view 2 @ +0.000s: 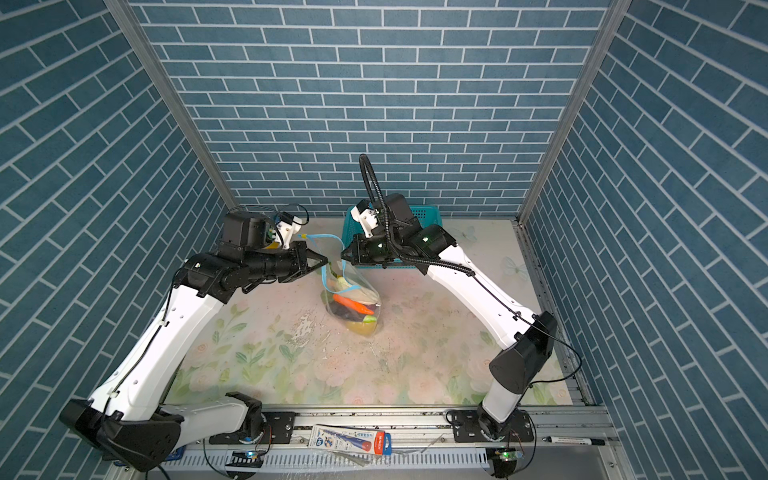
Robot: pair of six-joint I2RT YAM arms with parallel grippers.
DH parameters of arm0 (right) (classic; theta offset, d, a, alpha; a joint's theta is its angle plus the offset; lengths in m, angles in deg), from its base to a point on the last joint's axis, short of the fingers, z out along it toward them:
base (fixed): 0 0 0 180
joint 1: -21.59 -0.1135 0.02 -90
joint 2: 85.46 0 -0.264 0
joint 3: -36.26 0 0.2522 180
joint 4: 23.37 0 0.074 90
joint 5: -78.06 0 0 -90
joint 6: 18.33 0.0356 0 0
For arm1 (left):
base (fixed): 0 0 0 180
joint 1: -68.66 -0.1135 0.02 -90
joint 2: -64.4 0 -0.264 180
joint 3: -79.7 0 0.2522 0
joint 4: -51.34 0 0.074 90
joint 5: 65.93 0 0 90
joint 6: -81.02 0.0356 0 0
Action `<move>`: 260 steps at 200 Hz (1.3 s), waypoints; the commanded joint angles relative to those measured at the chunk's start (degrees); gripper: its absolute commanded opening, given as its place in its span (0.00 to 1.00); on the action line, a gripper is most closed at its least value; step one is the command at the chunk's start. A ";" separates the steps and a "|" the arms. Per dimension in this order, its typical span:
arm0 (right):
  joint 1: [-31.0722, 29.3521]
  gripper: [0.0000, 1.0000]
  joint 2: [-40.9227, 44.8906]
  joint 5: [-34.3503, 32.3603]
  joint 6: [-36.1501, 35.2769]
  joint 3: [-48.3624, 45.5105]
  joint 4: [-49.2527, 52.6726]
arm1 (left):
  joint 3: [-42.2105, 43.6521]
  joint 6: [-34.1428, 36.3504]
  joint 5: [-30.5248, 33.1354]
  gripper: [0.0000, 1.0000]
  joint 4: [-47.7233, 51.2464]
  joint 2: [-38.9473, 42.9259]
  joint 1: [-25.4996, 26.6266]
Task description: Place the food in the zip-top bag and seal the zipper
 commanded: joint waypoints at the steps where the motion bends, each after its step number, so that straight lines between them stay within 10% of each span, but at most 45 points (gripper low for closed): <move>1: -0.32 0.00 0.11 1.56 -2.98 3.68 -0.20 | -1.47 0.14 0.77 0.00 -0.89 0.58 0.63; 225: 0.65 0.00 0.22 3.48 -9.82 -3.47 -2.93 | 4.08 -2.30 1.48 0.00 -6.57 -2.46 5.21; 260: 0.75 0.28 1.84 0.87 -13.09 -3.51 -2.64 | 4.35 -1.72 2.00 0.00 -6.09 -1.74 5.23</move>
